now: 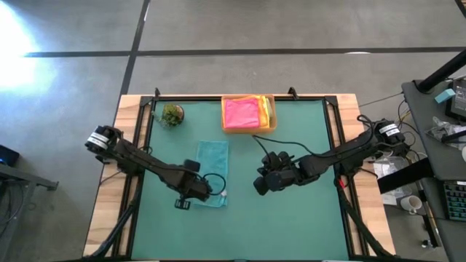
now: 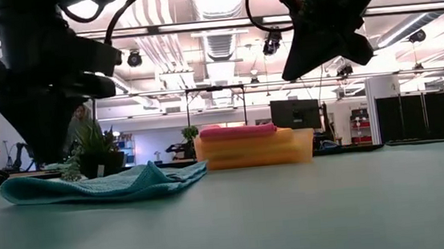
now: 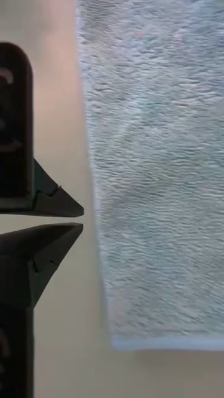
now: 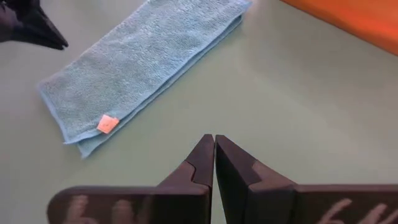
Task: Fold microfiber towels
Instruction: Fold the green towel
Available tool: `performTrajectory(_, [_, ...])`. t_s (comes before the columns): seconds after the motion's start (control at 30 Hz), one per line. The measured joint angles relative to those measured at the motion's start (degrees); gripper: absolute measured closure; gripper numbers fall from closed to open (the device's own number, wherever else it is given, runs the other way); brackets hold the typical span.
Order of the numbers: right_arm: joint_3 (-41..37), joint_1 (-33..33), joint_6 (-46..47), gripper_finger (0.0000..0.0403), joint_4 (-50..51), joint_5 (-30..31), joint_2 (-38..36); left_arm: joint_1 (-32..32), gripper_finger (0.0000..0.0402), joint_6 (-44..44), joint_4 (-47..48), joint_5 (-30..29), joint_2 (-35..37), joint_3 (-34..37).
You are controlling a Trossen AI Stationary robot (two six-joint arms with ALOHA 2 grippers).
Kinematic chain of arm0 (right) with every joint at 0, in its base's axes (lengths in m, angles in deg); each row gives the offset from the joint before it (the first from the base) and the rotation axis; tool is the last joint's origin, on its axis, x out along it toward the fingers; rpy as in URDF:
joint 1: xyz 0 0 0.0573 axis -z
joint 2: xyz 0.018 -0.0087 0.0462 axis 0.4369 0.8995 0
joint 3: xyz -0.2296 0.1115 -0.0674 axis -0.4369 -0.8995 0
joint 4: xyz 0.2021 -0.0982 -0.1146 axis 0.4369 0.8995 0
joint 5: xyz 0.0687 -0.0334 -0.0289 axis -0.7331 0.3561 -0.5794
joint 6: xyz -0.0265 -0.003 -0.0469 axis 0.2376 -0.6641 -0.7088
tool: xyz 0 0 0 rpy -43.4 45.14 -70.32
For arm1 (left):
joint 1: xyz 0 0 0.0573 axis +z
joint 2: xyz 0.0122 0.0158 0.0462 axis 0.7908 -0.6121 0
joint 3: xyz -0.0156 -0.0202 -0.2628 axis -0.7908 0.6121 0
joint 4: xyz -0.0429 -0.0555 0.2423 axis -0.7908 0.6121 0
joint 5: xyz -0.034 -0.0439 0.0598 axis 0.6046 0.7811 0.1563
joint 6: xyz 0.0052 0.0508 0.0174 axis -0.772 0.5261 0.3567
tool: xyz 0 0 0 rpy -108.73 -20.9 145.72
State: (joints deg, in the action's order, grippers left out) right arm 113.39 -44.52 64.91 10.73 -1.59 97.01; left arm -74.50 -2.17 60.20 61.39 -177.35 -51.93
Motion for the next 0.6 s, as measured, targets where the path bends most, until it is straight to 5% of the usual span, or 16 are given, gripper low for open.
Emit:
performTrajectory(0.37, [0.0,0.26,-10.94,0.0389,-9.17,-4.24,0.07,0.13,0.0388,-0.37,14.07,-0.2,0.17,0.2])
performTrajectory(0.6, [0.02,0.39,-15.13,0.0347,-18.85,-5.97,0.07,0.11,0.0388,-0.39,25.58,-0.64,1.02,0.25])
